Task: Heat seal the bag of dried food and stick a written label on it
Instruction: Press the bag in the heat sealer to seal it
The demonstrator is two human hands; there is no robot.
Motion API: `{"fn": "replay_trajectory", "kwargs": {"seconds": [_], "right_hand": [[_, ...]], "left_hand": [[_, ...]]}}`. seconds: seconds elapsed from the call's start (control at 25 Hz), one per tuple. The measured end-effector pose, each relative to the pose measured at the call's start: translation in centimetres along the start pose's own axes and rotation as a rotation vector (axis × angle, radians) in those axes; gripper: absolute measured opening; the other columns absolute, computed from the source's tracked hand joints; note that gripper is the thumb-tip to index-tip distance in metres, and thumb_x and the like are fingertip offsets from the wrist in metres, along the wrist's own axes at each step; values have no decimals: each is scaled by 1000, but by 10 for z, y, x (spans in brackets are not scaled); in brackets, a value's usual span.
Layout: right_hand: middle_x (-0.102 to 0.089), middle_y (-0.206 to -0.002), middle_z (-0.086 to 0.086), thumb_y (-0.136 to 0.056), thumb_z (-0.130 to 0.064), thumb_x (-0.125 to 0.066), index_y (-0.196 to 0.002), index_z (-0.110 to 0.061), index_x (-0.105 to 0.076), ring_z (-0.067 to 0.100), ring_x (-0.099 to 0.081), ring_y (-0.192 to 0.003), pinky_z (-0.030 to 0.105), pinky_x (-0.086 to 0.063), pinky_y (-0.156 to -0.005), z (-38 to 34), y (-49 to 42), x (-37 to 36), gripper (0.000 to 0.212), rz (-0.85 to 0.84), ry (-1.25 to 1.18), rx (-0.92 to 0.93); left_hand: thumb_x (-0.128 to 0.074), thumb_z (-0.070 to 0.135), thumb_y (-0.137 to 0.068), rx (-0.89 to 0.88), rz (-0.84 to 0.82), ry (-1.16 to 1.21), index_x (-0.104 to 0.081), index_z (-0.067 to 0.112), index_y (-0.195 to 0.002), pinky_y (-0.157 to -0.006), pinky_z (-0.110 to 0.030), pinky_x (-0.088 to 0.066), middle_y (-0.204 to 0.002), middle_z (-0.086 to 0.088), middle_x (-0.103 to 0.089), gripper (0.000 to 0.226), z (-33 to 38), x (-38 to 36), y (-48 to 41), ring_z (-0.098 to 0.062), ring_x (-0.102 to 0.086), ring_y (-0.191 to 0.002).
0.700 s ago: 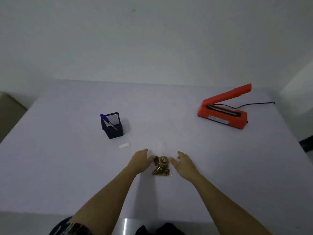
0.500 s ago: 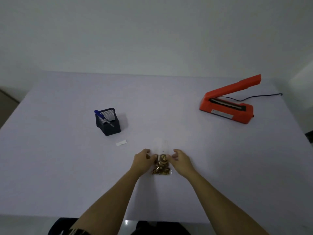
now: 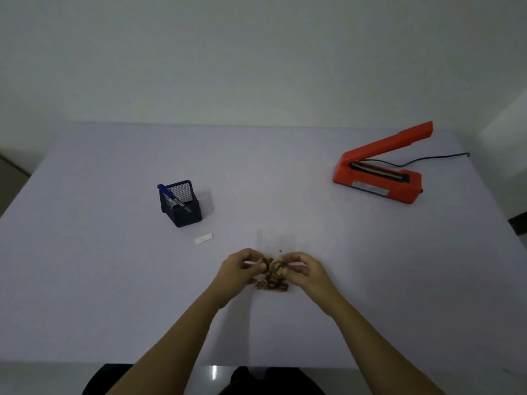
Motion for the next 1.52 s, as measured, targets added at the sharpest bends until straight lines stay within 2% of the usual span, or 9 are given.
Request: {"fn": "replay_trajectory", "kwargs": {"seconds": [0.12, 0.28, 0.56, 0.8, 0.96, 1.08, 1.32, 1.4, 1.52], "right_hand": [[-68, -102, 2, -84, -23, -67, -101, -22, -62, 12, -67, -88, 23, -54, -68, -31, 18, 3, 18, 37, -58, 73], [-68, -100, -1, -87, -25, -64, -107, -27, -62, 13, -67, -89, 24, -55, -65, -61, 35, 4, 21, 39, -20, 127], [-71, -94, 3, -82, -23, -70, -90, -22, -70, 14, -70, -83, 25, -56, -63, -76, 59, 8, 8, 77, -31, 142], [-74, -86, 4, -79, -19, -73, -71, -20, -71, 18, -70, -84, 27, -56, -75, -78, 68, 6, 7, 95, -61, 137], [-74, -85, 5, -79, -14, -72, -81, -16, -74, 16, -70, -79, 23, -55, -70, -88, 72, 7, 4, 66, -97, 168], [-74, -90, 5, -80, -14, -71, -95, -18, -69, 17, -71, -84, 26, -56, -68, -93, 72, 5, 15, 37, -152, 144], [-72, -79, 0, -81, -9, -69, -76, -15, -64, 14, -67, -76, 28, -53, -65, -98, 73, 6, 8, 70, -261, 96], [-73, -82, 0, -82, -7, -66, -70, -14, -61, 15, -67, -77, 29, -53, -65, -99, 73, 4, 15, 58, -297, 83], [-73, -94, 5, -84, -5, -63, -69, -12, -57, 18, -68, -80, 31, -55, -68, -104, 75, 3, 17, 56, -264, 122]], "left_hand": [[-63, 17, -88, -60, -61, 53, -63, 15, -106, -74, -28, -57, -101, -6, -69, 18, 32, 2, 20, -19, -67, -92], [-61, 20, -88, -96, -96, 106, -60, 22, -115, -71, -30, -57, -98, -9, -69, 27, 60, 5, 42, -19, -68, -91], [-60, 21, -89, -169, -82, 18, -69, 13, -95, -67, -30, -58, -92, -10, -71, 14, 78, 6, 62, -18, -68, -85], [-63, 16, -87, -205, -35, 47, -71, 7, -89, -72, -27, -56, -89, -12, -72, 12, 80, 7, 69, -21, -69, -84], [-63, 12, -87, -242, 19, 112, -73, 14, -99, -70, -23, -55, -89, -9, -74, 16, 87, 12, 74, -18, -69, -81], [-59, 12, -89, -238, 8, 122, -73, 10, -96, -72, -30, -58, -87, -10, -72, 15, 89, 12, 76, -20, -68, -77], [-56, 8, -90, -225, -8, 227, -71, 14, -99, -70, -30, -58, -86, -6, -73, 18, 97, 11, 79, -17, -68, -78], [-55, 6, -90, -219, -11, 228, -71, 12, -98, -71, -34, -58, -85, -10, -72, 18, 99, 11, 79, -20, -67, -77], [-55, 6, -90, -243, -41, 179, -66, 4, -89, -61, -31, -56, -77, -9, -69, 11, 103, 8, 81, -18, -65, -70]]}}
Point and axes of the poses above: each hand's wrist, its own y-axis away from the middle knuckle, its own x-axis out of the back of the hand, z = x × y, the point moved 7 cm from there along -y, towards the middle knuckle
